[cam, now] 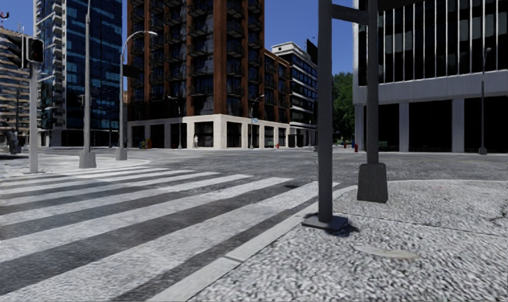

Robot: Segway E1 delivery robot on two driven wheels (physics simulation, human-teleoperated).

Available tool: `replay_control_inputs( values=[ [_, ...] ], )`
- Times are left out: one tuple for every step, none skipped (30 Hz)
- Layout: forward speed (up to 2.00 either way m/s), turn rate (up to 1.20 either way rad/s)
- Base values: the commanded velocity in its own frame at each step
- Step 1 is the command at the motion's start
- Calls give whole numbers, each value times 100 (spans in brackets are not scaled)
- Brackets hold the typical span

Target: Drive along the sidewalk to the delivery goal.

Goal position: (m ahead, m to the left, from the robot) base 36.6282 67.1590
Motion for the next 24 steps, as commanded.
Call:
replay_control_inputs(
  values=[
    [200,59],
    [200,59],
    [200,59],
    [200,59],
    [200,59],
    [200,59],
    [200,59],
    [200,59],
    [200,59],
    [200,59],
    [200,59],
    [195,59],
    [188,59],
    [181,59],
    [175,59],
    [175,59],
    [171,59],
    [170,59],
    [169,59],
    [169,59],
    [169,59],
    [168,59],
    [168,59],
    [168,59]
  ],
)
